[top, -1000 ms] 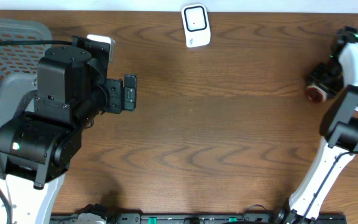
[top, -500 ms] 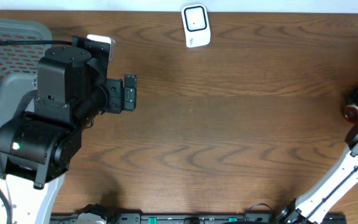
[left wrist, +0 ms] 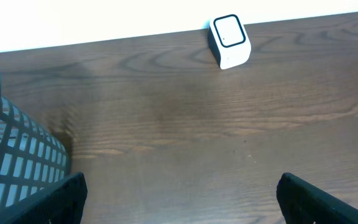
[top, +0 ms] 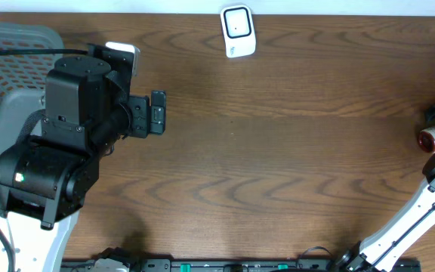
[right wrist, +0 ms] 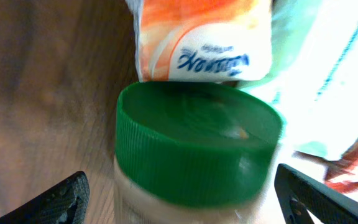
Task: Scan the item barcode
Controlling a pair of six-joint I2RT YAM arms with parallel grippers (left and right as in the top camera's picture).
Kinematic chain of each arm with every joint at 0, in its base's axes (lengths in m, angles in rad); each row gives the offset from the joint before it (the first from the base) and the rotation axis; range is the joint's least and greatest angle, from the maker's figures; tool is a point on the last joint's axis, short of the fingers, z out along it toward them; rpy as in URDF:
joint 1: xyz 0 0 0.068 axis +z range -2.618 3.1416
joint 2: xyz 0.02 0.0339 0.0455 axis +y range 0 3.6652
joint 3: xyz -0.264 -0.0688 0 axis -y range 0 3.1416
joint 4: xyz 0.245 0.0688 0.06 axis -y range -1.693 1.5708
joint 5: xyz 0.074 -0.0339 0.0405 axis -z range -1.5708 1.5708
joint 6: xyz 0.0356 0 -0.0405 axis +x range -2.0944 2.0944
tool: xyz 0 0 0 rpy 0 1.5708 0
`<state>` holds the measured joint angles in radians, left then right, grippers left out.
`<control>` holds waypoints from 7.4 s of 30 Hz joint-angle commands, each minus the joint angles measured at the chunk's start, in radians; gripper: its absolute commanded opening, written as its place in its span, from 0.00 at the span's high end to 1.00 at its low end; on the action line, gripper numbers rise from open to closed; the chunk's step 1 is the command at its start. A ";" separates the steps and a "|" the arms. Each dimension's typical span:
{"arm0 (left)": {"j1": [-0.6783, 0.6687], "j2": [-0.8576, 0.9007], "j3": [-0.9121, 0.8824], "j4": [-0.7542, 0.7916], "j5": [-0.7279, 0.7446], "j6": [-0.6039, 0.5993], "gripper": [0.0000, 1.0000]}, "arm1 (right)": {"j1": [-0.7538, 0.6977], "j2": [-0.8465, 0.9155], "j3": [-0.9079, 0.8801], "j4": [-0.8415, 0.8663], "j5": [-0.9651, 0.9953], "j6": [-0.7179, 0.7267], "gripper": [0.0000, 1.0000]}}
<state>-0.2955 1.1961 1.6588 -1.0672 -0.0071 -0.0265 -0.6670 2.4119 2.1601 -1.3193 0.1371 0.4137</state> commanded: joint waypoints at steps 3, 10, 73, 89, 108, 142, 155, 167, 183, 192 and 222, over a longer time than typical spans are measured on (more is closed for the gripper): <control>0.005 -0.001 -0.004 0.000 -0.013 -0.005 0.02 | 0.000 -0.058 0.130 -0.072 0.037 -0.011 0.07; 0.005 -0.001 -0.004 0.000 -0.013 -0.005 0.02 | 0.014 -0.177 0.278 -0.172 -0.109 -0.013 0.01; 0.005 -0.001 -0.004 0.000 -0.013 -0.005 0.02 | 0.827 -0.762 0.282 -0.296 -0.005 -0.048 0.01; 0.005 -0.001 -0.004 0.000 -0.013 -0.005 0.02 | 1.374 -0.762 0.282 -0.054 0.514 -0.088 0.01; 0.005 -0.001 -0.004 0.000 -0.013 -0.005 0.02 | 1.452 -0.762 0.282 0.116 0.579 -0.264 0.01; 0.005 -0.001 -0.004 0.000 -0.013 -0.005 0.02 | 1.141 -1.080 -0.381 0.826 0.182 -0.412 0.01; 0.005 -0.001 -0.004 0.000 -0.013 -0.005 0.02 | 0.895 -1.668 -1.275 1.321 -0.020 -0.407 0.01; 0.005 -0.001 -0.004 0.000 -0.013 -0.005 0.02 | 0.743 -2.249 -1.885 1.502 -0.024 -0.280 0.01; 0.005 -0.001 -0.004 0.000 -0.013 -0.005 0.02 | 0.679 -2.406 -2.155 1.424 -0.003 -0.217 0.01; 0.005 -0.001 -0.004 0.000 -0.013 -0.005 0.02 | 0.680 -2.402 -2.155 1.259 0.007 -0.217 0.01; 0.005 -0.001 -0.004 0.001 -0.013 -0.005 0.02 | 0.680 -2.401 -2.155 1.259 0.004 -0.216 0.01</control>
<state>-0.2955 1.1961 1.6588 -1.0668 -0.0071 -0.0265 0.0303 0.0147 0.0067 -0.0563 0.1307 0.1829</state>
